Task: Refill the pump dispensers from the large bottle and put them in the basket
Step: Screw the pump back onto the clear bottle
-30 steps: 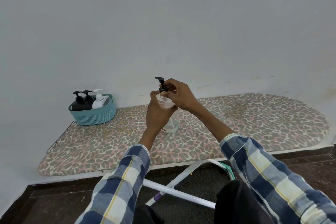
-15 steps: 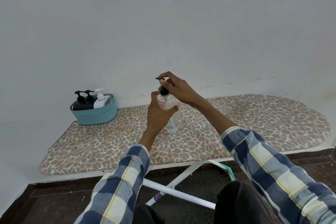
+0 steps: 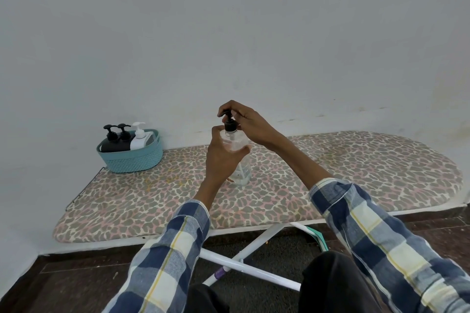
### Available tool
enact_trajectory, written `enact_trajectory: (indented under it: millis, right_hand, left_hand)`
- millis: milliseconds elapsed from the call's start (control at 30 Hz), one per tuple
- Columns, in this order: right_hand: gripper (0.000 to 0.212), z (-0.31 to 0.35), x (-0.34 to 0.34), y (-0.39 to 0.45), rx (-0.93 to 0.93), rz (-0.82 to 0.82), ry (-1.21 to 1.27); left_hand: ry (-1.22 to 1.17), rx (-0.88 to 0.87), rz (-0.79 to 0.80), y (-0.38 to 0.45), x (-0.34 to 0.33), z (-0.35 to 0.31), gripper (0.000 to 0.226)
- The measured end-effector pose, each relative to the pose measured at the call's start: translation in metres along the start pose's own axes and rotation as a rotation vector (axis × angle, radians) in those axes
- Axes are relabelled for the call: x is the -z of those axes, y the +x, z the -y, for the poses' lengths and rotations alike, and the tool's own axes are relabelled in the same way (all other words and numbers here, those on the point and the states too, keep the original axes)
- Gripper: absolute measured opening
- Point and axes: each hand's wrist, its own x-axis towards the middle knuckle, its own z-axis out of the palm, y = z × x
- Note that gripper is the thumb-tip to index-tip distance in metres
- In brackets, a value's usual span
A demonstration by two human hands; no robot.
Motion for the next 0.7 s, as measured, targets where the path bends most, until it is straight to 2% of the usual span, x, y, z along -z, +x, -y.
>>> enact_trajectory:
  millis: [367,433,567,700]
  right_hand:
    - [0.038,-0.002,0.0,-0.006,0.009,0.052,0.042]
    - [0.034,-0.005,-0.001,-0.014,0.0,-0.001,0.024]
    - [0.048,-0.032,-0.011,-0.036,0.004,-0.174,-0.074]
    - [0.037,-0.043,-0.015,-0.05,-0.053,-0.208,-0.081]
  left_hand:
    - [0.006,0.0,0.013,0.0,0.001,0.0,0.082]
    - [0.021,-0.013,0.021,-0.001,0.003,0.001,0.085]
    - [0.204,-0.1,0.03,-0.009,0.006,0.011,0.111]
    - [0.303,-0.167,0.009,-0.018,0.006,0.02,0.119]
